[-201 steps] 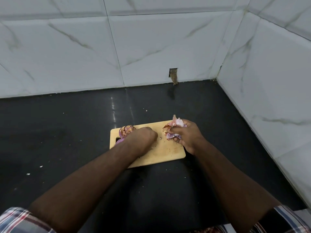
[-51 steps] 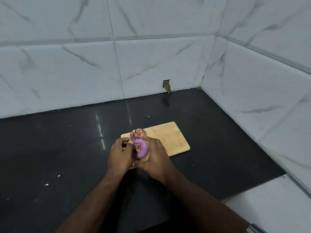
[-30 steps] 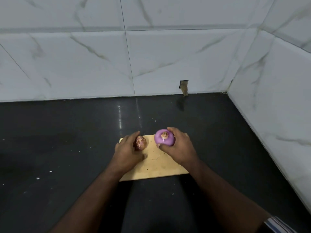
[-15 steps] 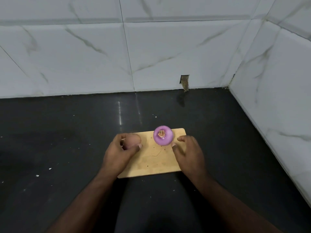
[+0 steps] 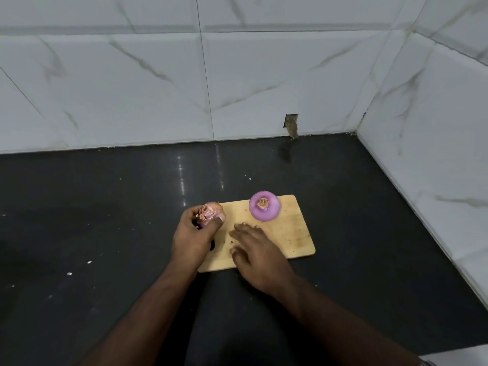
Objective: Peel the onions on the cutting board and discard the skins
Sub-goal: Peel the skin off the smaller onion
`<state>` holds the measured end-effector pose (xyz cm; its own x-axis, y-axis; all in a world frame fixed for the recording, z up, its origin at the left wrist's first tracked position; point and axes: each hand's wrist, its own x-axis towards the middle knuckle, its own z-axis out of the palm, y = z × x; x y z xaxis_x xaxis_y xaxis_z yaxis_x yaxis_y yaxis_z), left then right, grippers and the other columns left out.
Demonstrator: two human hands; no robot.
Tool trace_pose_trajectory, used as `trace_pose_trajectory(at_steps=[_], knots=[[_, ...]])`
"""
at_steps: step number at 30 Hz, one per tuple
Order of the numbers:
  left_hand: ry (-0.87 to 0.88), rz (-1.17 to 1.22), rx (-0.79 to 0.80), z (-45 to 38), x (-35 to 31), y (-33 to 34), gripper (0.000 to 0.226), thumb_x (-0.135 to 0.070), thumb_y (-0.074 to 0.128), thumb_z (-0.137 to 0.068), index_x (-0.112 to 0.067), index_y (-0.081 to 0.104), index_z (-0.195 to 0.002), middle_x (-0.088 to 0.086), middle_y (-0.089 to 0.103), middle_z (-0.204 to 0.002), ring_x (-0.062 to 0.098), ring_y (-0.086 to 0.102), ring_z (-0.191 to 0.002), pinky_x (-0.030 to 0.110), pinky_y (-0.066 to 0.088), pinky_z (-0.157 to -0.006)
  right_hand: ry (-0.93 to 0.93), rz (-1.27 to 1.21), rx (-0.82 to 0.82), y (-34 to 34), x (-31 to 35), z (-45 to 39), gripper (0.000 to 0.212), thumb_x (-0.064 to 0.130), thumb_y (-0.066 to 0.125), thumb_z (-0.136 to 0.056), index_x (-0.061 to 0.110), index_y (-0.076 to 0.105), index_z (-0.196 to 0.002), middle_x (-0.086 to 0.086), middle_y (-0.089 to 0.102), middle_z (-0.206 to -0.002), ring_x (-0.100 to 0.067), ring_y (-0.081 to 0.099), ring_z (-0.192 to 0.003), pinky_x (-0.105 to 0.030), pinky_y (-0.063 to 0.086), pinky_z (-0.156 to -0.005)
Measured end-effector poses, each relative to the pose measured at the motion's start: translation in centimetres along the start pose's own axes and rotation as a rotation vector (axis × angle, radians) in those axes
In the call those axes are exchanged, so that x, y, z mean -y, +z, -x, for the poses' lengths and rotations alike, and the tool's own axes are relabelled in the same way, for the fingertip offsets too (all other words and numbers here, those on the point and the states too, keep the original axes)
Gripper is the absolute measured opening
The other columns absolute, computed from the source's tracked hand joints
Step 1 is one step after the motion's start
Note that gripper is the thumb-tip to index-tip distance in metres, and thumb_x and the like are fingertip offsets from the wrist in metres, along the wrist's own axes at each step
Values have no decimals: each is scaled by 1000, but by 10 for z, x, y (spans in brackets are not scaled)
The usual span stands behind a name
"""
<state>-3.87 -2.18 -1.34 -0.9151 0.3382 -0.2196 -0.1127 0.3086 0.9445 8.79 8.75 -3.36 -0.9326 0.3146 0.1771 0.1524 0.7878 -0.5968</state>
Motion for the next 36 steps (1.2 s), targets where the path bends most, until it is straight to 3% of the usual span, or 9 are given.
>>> trace_pose_trajectory(at_steps=[2,6,9,11,15,21,28,32,36], knots=[[-9,35,14,0,1,-3,33,-33,85,-80,-33,62,-103,2,72,-99,23,71,-78,42,61,-66,4,-105,-9,-5,-1,10,35,21,58,-93,19,66,-127,5,62,-135,-4,50,-128,-22,36,-113],[-20,95,44,0,-1,-15,38,-28,84,-81,-26,62,-112,-2,71,-103,18,72,-79,37,63,-77,103,9,-461,-39,-19,-12,41,16,77,-77,15,66,-116,-2,66,-113,-8,51,-106,-32,48,-94],[-16,108,72,1,-6,-21,37,-23,83,-83,-25,61,-113,-5,70,-100,14,71,-78,35,62,-81,272,78,-116,-53,-37,-44,83,36,83,-72,27,43,-143,1,44,-145,-14,37,-132,-34,33,-107],[-3,97,103,3,-8,-22,38,-19,83,-83,-24,61,-114,-7,69,-96,11,69,-74,36,61,-82,332,30,24,-46,-41,-55,87,39,84,-72,30,40,-146,3,38,-150,-18,38,-135,-28,36,-104],[19,64,130,6,-5,-27,43,-15,87,-78,-26,64,-113,-6,73,-98,10,71,-83,32,61,-82,233,-98,-34,-31,-21,-66,76,32,83,-72,26,50,-139,6,49,-134,-9,49,-115,-21,44,-92],[25,51,188,13,2,-42,51,-9,88,-75,-24,65,-118,-4,75,-100,0,72,-81,16,57,-70,143,-71,145,-14,0,-88,82,33,82,-73,31,44,-144,9,51,-143,-16,39,-128,-30,37,-103],[-21,157,295,23,11,-36,54,-4,90,-71,-21,69,-117,-1,78,-105,18,72,-101,30,58,-90,139,-73,262,-21,-6,-82,94,20,82,-79,32,27,-154,5,32,-159,-17,27,-143,-35,28,-116],[-19,163,376,26,12,-29,60,-21,93,-64,-23,71,-120,3,75,-114,23,70,-109,40,56,-99,156,-95,274,-31,-10,-77,91,17,78,-82,34,26,-155,5,30,-160,-16,27,-146,-34,30,-117],[-31,231,422,31,10,-19,50,-8,83,-78,-17,70,-125,5,76,-117,27,69,-114,42,55,-102,258,-219,49,-50,-14,-55,68,14,73,-85,34,45,-144,5,53,-142,-10,57,-117,-28,52,-92]])
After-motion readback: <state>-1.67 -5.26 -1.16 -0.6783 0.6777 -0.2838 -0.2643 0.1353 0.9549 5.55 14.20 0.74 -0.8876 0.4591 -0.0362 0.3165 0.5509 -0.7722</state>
